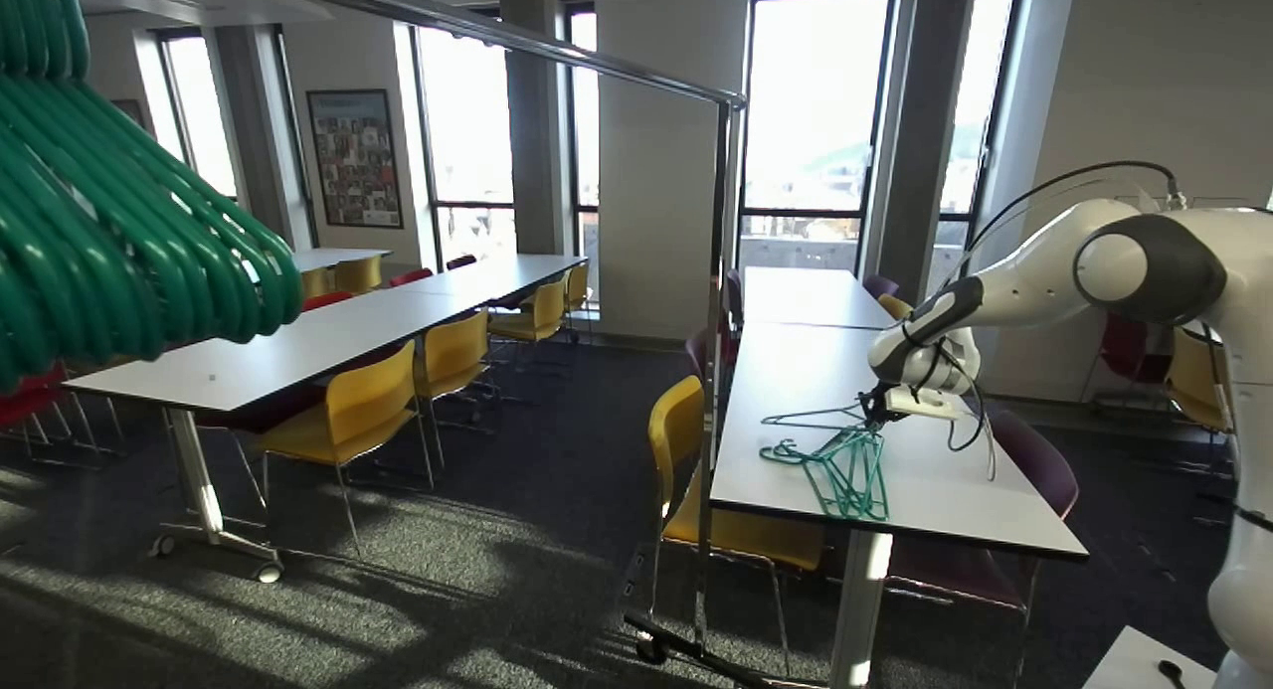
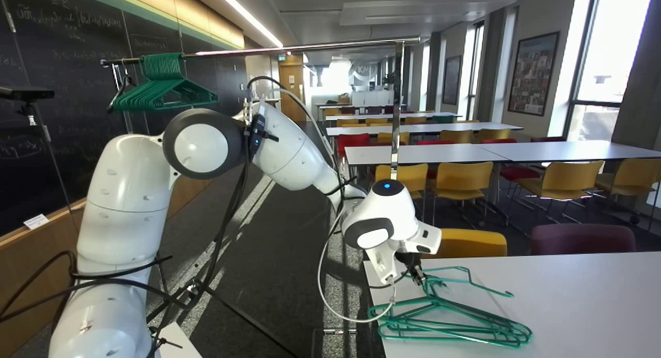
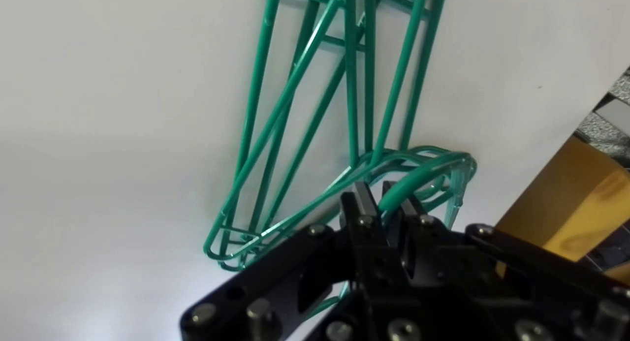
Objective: Unhang the hanger on the right
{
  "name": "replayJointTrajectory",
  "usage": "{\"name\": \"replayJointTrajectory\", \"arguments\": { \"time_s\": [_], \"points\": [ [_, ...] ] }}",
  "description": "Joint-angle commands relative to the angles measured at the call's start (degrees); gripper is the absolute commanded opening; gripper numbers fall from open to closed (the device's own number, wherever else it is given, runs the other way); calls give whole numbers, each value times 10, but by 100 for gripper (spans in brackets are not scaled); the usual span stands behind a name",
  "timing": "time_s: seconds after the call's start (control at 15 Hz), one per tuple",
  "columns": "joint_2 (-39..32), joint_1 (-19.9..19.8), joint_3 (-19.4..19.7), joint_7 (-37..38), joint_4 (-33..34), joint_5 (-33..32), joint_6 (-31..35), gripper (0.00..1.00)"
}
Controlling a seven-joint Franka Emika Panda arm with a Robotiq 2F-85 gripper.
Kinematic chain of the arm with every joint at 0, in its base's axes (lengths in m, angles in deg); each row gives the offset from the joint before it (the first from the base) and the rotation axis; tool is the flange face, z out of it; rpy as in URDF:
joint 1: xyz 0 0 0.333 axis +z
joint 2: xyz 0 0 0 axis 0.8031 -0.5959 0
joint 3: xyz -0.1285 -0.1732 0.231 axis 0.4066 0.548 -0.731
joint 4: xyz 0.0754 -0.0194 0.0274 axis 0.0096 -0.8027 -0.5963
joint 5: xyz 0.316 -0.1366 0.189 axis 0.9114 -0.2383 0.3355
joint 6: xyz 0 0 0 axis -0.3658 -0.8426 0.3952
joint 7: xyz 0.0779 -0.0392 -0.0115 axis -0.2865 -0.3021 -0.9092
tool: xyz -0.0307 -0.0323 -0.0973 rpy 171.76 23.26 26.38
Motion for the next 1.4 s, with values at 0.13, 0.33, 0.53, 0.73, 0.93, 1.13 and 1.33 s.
{"name": "replayJointTrajectory", "arguments": {
  "time_s": [0.13,0.33,0.53,0.73,0.93,1.13,1.33],
  "points": [
    [-84,14,27,74,23,-27,27,3],
    [-115,25,37,103,38,-45,10,3],
    [-121,37,44,107,46,-73,-30,43],
    [-77,52,57,99,40,-117,-115,65],
    [-10,63,68,79,23,-169,-169,88],
    [52,44,42,15,19,-171,-222,100],
    [105,35,20,-79,23,-139,-329,100]
  ]
}}
